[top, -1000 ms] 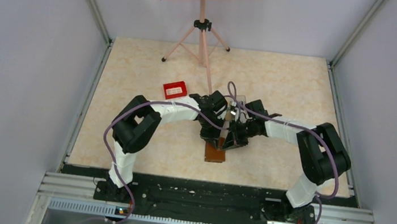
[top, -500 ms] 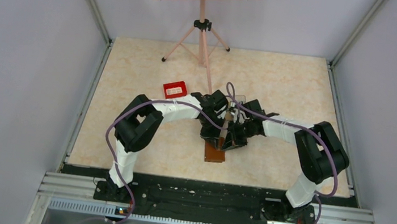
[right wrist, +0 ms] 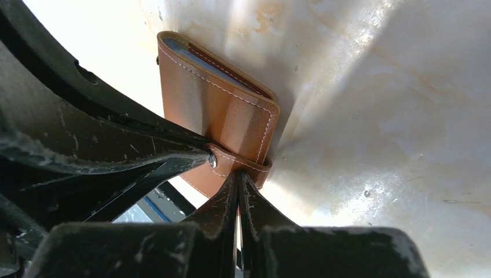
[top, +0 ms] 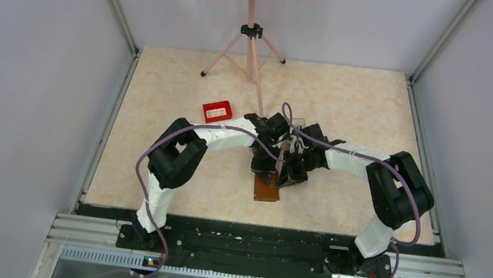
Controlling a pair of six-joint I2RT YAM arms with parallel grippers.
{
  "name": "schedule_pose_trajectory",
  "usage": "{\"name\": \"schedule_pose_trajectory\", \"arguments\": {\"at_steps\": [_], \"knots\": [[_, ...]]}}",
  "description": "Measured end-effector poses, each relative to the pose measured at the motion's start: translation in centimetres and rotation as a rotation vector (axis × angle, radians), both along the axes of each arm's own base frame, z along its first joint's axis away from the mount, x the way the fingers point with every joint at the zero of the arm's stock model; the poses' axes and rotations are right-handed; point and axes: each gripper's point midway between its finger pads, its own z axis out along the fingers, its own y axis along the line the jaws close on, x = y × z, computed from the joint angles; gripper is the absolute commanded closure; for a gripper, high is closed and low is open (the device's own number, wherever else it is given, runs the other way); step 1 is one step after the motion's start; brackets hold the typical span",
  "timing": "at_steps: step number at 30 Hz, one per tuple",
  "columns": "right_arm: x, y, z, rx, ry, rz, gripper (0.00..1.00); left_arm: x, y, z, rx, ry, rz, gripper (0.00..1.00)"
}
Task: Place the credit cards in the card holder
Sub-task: Close the card holder at the center of the board.
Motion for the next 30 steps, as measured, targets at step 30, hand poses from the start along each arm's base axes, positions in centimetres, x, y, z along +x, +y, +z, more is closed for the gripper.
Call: {"name": "schedule_pose_trajectory", "arguments": {"at_steps": [30], "knots": [[-0.6, 1.3, 2.1, 0.097, 0.027, -0.100, 1.00, -0.1, 0.3, 0.0, 0.086, -0.092, -0.045, 1.00]]}}
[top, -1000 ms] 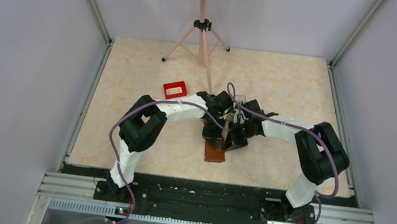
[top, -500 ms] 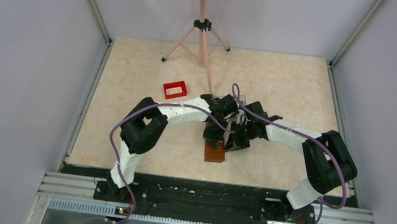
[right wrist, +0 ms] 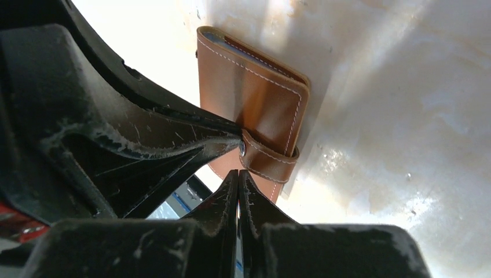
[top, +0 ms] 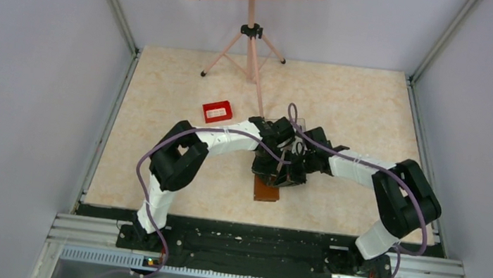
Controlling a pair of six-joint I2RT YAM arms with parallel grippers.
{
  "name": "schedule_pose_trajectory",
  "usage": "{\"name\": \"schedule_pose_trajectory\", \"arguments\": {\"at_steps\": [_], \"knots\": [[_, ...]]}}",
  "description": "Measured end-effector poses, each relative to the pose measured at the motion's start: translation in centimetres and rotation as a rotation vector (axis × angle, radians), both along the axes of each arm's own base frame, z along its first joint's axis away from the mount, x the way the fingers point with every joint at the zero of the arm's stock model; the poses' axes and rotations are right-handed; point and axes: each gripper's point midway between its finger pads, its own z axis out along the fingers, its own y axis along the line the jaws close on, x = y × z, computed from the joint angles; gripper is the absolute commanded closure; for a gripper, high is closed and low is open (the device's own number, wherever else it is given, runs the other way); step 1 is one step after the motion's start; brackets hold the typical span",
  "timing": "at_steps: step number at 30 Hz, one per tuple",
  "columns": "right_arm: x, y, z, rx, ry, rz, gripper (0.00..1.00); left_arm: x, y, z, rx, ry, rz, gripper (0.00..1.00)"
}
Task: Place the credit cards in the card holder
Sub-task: Close the card holder at the center of the board.
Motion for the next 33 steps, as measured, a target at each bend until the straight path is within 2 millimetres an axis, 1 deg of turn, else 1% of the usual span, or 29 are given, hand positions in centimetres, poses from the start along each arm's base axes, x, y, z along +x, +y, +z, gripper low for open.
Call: {"name": "schedule_pose_trajectory", "arguments": {"at_steps": [9, 11, 13, 21, 33], "knots": [[1.0, 0.4, -1.0, -0.010, -0.009, 0.016, 1.00, 0.1, 0.2, 0.0, 0.006, 0.022, 0.051, 1.00], [1.4, 0.4, -1.1, -0.026, -0.013, 0.009, 1.00, 0.1, 0.2, 0.0, 0.009, 0.020, 0.051, 1.00], [2.1, 0.4, -1.2, -0.044, -0.024, 0.002, 1.00, 0.1, 0.3, 0.0, 0.006, 0.010, 0.015, 1.00], [2.0, 0.1, -1.5, -0.064, -0.022, 0.013, 1.00, 0.1, 0.3, 0.1, 0.009, 0.008, 0.014, 1.00], [2.1, -0.9, -0.7, -0.122, -0.058, -0.019, 1.00, 0.5, 0.0, 0.4, -0.005, -0.050, -0.044, 1.00]]}}
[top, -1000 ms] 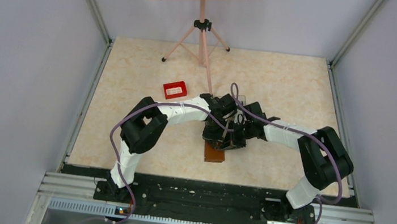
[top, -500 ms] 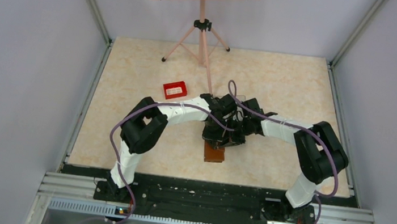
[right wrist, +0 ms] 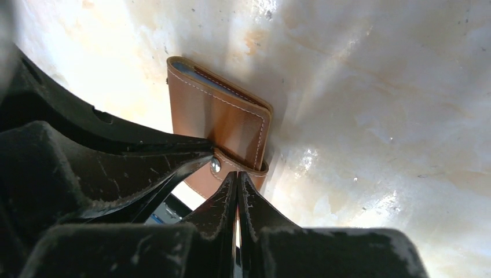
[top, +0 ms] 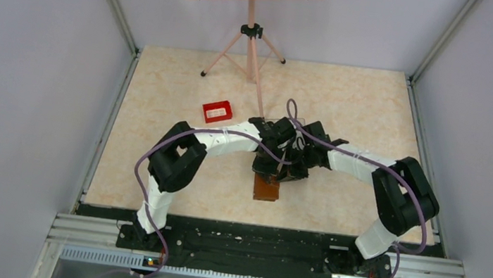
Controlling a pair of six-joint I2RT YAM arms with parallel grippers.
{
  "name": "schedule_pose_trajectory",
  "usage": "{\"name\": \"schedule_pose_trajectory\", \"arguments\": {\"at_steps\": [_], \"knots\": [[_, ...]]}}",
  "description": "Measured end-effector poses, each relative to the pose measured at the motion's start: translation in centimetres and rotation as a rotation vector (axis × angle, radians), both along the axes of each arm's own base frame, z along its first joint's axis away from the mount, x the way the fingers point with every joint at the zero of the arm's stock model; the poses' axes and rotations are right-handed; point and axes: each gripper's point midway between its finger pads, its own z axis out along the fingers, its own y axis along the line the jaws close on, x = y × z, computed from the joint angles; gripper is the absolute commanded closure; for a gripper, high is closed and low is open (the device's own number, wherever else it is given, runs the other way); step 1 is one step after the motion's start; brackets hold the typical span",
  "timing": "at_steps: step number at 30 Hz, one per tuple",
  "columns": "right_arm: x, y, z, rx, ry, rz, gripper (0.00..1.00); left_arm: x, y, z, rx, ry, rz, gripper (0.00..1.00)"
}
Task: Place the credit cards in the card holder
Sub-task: Close the card holder at the center of the board.
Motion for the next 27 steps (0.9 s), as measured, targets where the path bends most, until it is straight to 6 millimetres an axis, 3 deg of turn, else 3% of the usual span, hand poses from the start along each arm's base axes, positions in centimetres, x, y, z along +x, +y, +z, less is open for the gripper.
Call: {"name": "schedule_pose_trajectory", "arguments": {"at_steps": [13, 27], "knots": [[0.0, 1.2, 1.1, 0.091, 0.014, -0.036, 1.00, 0.5, -0.1, 0.2, -0.005, -0.035, -0.017, 1.00], [-0.2, 1.8, 0.4, 0.136, 0.036, -0.003, 1.00, 0.0, 0.3, -0.1, 0.003, -0.009, 0.003, 0.98]]}}
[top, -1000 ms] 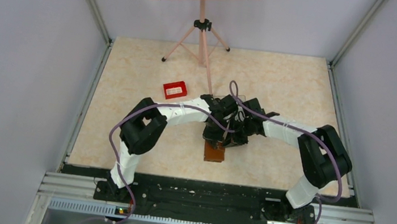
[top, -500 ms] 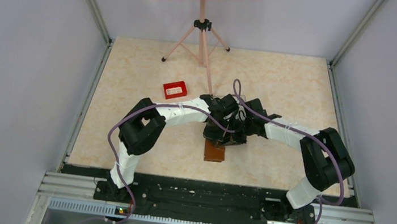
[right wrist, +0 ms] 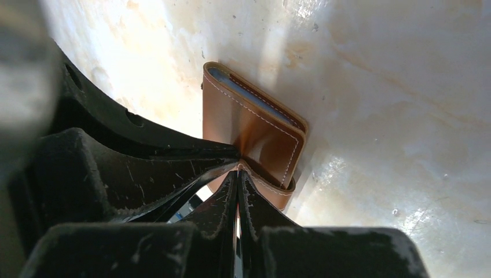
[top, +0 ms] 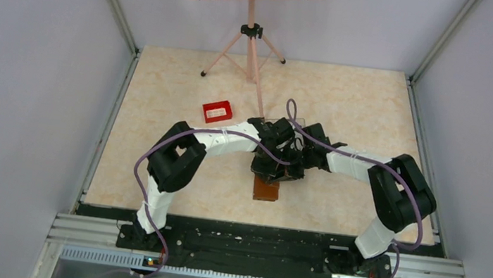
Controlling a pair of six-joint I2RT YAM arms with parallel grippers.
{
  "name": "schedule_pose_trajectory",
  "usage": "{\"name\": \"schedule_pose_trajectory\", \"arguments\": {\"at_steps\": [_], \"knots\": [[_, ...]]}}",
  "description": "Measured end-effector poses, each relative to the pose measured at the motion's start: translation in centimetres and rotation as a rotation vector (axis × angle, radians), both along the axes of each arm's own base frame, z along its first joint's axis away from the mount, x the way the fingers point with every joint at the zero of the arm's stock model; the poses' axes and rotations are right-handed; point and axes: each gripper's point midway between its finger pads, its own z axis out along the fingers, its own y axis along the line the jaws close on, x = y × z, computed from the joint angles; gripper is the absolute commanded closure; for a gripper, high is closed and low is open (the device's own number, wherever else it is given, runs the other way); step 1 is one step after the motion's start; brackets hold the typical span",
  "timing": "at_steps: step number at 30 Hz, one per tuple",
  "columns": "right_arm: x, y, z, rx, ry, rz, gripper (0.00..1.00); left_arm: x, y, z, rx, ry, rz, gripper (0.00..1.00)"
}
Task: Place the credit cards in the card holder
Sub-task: Close the card holder at the center of the board.
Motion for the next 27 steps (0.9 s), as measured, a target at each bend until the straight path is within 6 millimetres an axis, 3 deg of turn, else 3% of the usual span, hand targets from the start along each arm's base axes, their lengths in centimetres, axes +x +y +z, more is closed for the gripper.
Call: {"name": "schedule_pose_trajectory", "arguments": {"at_steps": [13, 27], "knots": [[0.2, -0.6, -1.0, -0.032, -0.046, 0.056, 1.00, -0.5, -0.2, 0.0, -0.048, 0.020, 0.004, 0.79], [-0.3, -0.7, -0.7, -0.058, -0.088, 0.094, 1.00, -1.4, -0.6, 0.4, -0.176, 0.001, 0.012, 0.76]]}}
